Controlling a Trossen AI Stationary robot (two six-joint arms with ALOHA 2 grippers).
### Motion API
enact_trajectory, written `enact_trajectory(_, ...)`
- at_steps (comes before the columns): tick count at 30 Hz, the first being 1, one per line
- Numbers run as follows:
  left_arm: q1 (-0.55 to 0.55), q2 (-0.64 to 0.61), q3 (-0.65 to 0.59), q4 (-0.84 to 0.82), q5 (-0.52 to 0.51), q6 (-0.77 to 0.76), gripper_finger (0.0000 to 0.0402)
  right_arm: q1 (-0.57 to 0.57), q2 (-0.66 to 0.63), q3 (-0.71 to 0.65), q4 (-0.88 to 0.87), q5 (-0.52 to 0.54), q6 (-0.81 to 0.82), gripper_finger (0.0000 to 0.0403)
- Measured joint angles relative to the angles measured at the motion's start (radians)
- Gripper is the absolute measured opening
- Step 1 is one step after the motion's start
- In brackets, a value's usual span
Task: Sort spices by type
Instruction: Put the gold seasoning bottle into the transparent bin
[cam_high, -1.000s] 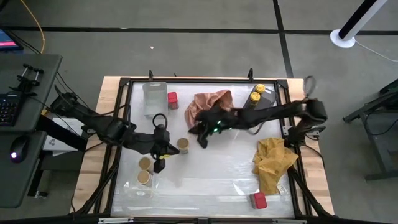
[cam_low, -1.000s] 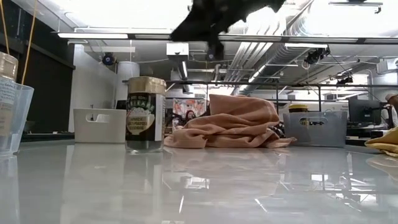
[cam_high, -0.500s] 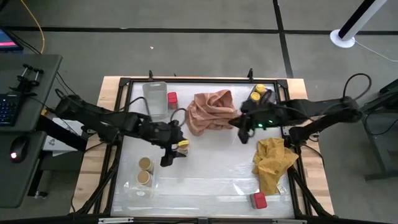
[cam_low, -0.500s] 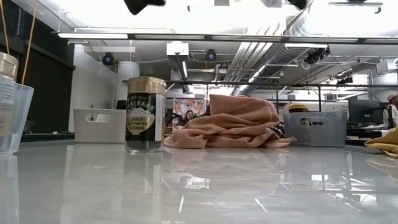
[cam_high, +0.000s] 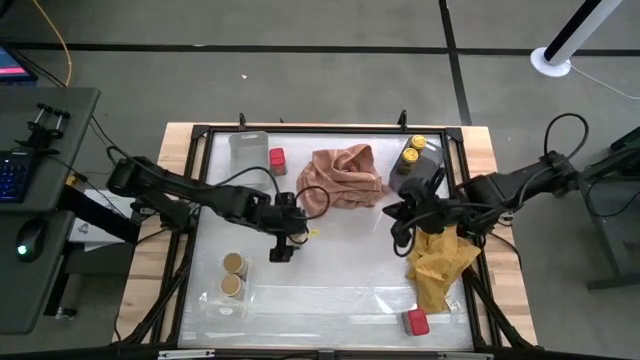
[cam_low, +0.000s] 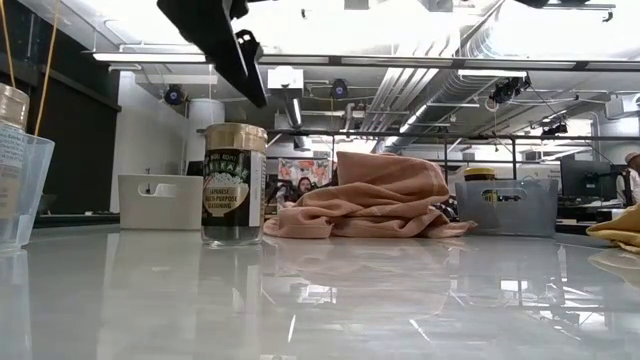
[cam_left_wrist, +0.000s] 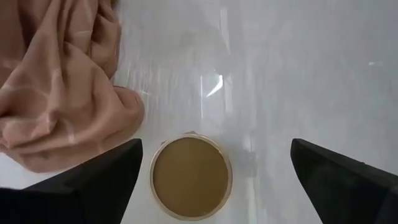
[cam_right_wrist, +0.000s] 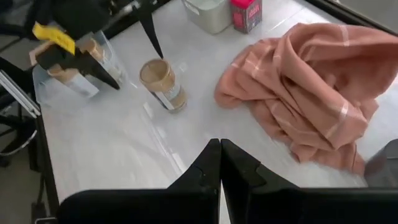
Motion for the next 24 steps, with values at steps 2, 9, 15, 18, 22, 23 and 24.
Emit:
enact_trajectory(2, 0.0, -0.009, 0.0, -0.012, -0.001, -0.029, 0.0397, 0.003, 0.014, 0.0, -0.003, 0.0, 0.0, 0.0)
enact_trajectory(9, 0.026, 0.014, -0.016, -0.042, 0.017, -0.028, 0.0397, 0.002, 0.06, 0.0, -0.003, 0.004, -0.025, 0.0)
enact_trajectory(15, 0.065, 0.078, -0.02, -0.022, 0.029, -0.013, 0.0397, 0.0, 0.09, 0.0, -0.004, -0.006, -0.028, 0.0)
enact_trajectory(18, 0.078, 0.107, -0.021, -0.022, 0.029, 0.024, 0.0397, 0.001, 0.099, 0.0, -0.004, -0.007, -0.028, 0.0)
enact_trajectory(22, 0.078, 0.121, -0.021, -0.025, 0.047, 0.053, 0.0386, 0.003, 0.106, 0.0, -0.003, -0.011, -0.028, 0.0)
enact_trajectory(23, 0.075, 0.121, -0.021, -0.032, 0.047, 0.053, 0.0376, 0.003, 0.107, 0.0, -0.003, -0.012, -0.028, 0.0)
enact_trajectory(24, 0.071, 0.121, -0.021, -0.037, 0.048, 0.053, 0.0364, 0.002, 0.107, 0.0, -0.003, -0.011, -0.029, 0.0)
